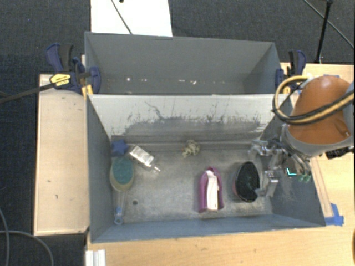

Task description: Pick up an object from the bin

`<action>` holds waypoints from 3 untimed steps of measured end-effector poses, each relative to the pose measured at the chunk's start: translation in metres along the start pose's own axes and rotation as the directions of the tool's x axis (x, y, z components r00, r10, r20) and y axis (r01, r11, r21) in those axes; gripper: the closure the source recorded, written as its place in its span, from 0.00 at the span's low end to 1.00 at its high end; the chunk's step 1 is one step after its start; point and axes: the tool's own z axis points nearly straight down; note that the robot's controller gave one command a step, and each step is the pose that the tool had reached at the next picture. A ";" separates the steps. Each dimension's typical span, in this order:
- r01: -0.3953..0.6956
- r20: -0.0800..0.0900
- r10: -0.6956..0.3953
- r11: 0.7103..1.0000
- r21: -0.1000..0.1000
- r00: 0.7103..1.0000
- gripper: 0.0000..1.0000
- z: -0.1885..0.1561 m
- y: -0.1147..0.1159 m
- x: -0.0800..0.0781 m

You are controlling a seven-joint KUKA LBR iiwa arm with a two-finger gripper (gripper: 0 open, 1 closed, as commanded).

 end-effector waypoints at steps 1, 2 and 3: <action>0.671 -0.009 -0.671 0.741 0.000 0.741 0.00 0.075 0.020 -0.002; 0.672 -0.001 -0.672 0.740 0.005 0.740 1.00 0.073 0.020 -0.005; 0.732 0.009 -0.732 0.682 0.011 0.682 1.00 -0.091 0.020 -0.004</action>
Offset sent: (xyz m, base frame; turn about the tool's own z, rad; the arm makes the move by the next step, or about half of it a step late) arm 0.0033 0.0224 -0.0768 -0.7370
